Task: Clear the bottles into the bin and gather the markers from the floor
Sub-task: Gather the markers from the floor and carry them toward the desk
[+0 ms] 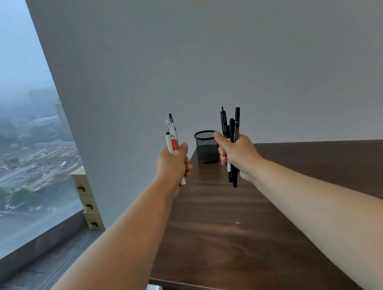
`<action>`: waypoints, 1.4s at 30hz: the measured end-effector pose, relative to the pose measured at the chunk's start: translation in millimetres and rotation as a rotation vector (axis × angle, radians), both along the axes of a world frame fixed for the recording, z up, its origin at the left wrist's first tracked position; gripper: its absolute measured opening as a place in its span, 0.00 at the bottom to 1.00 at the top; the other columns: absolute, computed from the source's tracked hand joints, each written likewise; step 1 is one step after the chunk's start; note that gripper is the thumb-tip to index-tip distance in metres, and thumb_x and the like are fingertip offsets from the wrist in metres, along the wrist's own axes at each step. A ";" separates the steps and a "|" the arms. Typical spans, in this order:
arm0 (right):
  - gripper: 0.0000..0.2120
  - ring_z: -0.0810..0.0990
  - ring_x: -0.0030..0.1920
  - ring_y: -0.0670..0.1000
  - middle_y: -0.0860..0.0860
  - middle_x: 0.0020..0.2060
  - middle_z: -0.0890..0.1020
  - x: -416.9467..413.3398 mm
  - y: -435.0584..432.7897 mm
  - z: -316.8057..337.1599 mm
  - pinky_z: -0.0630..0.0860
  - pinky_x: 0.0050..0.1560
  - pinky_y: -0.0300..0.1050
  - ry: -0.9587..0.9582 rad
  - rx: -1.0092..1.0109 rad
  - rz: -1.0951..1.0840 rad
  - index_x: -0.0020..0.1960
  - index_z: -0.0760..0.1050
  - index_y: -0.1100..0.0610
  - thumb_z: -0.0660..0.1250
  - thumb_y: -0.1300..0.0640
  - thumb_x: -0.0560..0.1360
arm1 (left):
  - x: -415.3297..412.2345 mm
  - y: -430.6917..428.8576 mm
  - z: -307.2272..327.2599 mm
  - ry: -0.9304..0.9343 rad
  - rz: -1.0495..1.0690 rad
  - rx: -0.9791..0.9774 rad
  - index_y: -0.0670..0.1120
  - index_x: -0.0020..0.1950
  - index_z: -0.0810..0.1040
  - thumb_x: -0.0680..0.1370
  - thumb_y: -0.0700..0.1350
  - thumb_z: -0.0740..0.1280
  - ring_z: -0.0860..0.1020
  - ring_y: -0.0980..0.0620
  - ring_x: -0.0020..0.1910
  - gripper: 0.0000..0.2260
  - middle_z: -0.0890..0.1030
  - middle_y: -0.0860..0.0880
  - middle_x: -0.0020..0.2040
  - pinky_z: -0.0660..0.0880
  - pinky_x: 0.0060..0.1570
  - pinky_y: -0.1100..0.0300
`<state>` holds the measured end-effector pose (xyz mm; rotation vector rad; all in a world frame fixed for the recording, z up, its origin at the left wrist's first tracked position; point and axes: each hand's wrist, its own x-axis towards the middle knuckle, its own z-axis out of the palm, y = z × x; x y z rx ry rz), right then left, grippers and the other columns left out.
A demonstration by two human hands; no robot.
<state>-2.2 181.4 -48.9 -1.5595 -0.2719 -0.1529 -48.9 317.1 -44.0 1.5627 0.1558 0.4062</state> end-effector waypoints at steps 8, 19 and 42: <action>0.13 0.69 0.23 0.45 0.50 0.26 0.70 85.0 0.1 5.9 0.72 0.30 0.39 -0.060 0.046 -0.042 0.38 0.68 0.57 0.62 0.52 0.79 | 89.1 -7.6 2.6 -0.004 0.075 -0.033 0.47 0.38 0.65 0.79 0.45 0.60 0.63 0.53 0.26 0.11 0.66 0.49 0.31 0.64 0.29 0.60; 0.10 0.74 0.31 0.48 0.50 0.29 0.73 188.8 17.5 38.6 0.73 0.39 0.44 -0.114 0.147 -0.102 0.40 0.67 0.54 0.59 0.53 0.80 | 181.7 0.7 25.1 -0.034 0.078 0.064 0.48 0.38 0.65 0.79 0.49 0.60 0.65 0.52 0.28 0.11 0.68 0.49 0.32 0.67 0.33 0.57; 0.32 0.55 0.76 0.52 0.51 0.76 0.59 256.0 -5.5 -24.8 0.52 0.73 0.53 0.224 -0.211 0.076 0.75 0.57 0.52 0.46 0.35 0.77 | 282.3 -13.3 -0.7 -0.062 0.109 -0.052 0.50 0.40 0.64 0.81 0.44 0.55 0.71 0.55 0.33 0.10 0.71 0.50 0.34 0.67 0.31 0.60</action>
